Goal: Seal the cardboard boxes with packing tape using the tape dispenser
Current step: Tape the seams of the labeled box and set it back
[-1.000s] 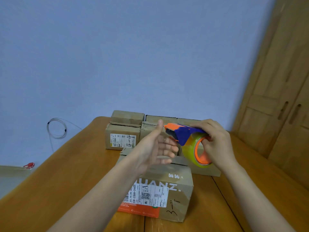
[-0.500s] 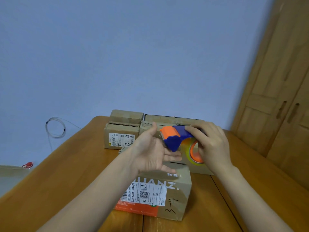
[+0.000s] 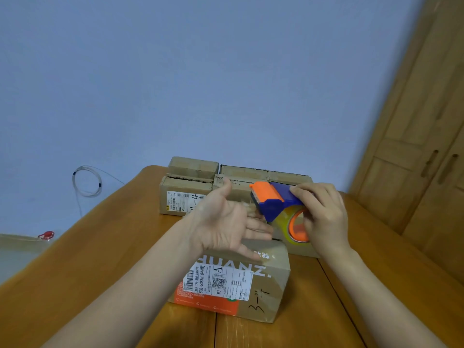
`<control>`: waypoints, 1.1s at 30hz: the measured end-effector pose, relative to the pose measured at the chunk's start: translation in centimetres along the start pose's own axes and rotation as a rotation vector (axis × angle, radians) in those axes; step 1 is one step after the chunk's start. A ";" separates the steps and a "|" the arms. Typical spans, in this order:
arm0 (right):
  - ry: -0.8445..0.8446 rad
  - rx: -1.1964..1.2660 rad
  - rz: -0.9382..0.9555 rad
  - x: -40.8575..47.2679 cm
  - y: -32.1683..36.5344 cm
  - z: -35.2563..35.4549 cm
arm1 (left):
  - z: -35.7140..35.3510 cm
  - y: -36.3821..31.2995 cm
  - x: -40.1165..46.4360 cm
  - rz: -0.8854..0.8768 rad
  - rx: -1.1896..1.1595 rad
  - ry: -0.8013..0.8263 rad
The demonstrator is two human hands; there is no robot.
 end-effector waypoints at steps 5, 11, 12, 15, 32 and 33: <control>0.023 -0.007 0.051 0.2 0.2 -0.6 | 1.0 0.2 -0.2 0.044 0.074 -0.058; 0.037 -0.001 0.077 -0.2 0.3 -1.2 | 2.1 0.4 -1.1 0.030 0.159 -0.154; 0.026 0.005 0.058 -0.2 -0.3 -0.9 | 2.9 0.2 -1.5 0.009 0.124 -0.182; -0.026 -0.012 -0.052 0.0 -2.6 0.7 | 5.7 -0.1 -3.1 -0.058 0.010 -0.242; -0.058 0.061 -0.121 0.3 -0.5 -1.0 | 1.8 0.0 -1.7 -0.241 0.206 -0.361; -0.063 0.059 -0.112 0.4 -0.4 -0.9 | 1.7 -0.2 -1.7 -0.236 0.246 -0.388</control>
Point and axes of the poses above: each hand's wrist, its own x-axis towards the middle knuckle, its own z-axis out of the back of the hand, y = z × x, the point moved 5 cm from there along x, towards the middle knuckle, and after that the axes turned 3 degrees about z, right-handed, at the moved point
